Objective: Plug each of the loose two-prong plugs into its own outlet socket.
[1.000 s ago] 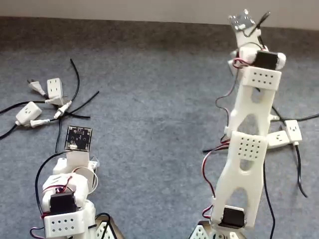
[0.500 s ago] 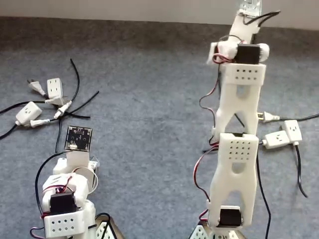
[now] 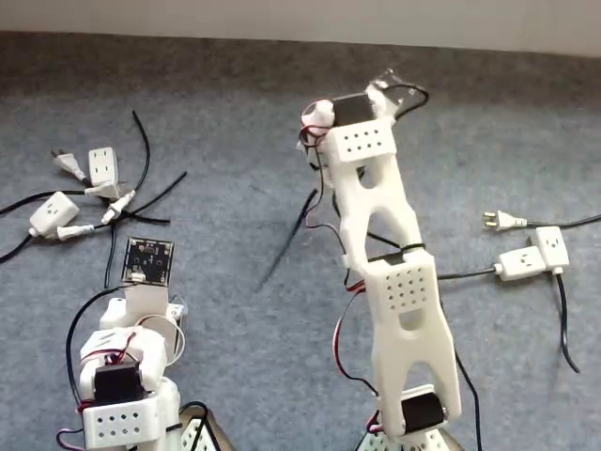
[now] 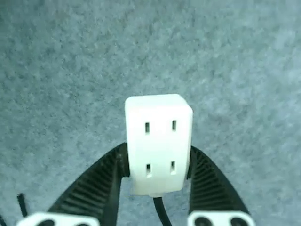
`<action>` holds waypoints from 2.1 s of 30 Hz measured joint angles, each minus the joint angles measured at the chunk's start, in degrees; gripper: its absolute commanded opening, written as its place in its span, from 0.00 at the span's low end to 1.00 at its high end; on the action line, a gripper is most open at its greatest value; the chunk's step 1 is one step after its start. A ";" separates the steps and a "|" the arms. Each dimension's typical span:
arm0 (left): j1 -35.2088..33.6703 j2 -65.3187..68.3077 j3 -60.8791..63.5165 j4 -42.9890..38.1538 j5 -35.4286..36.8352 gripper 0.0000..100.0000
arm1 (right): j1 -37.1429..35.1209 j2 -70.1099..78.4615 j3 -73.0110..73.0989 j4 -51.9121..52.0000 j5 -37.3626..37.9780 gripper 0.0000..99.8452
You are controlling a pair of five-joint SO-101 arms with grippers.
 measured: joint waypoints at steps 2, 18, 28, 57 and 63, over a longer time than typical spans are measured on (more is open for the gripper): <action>0.00 0.00 0.00 0.00 0.00 0.15 | -1.32 0.00 0.00 0.00 -5.98 0.11; 0.00 -0.09 0.09 0.00 0.00 0.15 | -13.54 17.93 -7.21 -8.18 -12.66 0.29; 0.00 -0.09 0.09 0.00 0.00 0.15 | -13.80 19.52 -26.20 -4.57 -10.20 0.29; 0.00 -0.09 0.09 0.00 0.00 0.15 | -4.13 -32.00 -27.69 -0.09 61.98 0.29; 0.00 -0.09 0.09 0.00 0.00 0.15 | 10.99 -40.44 -27.87 0.00 63.12 0.29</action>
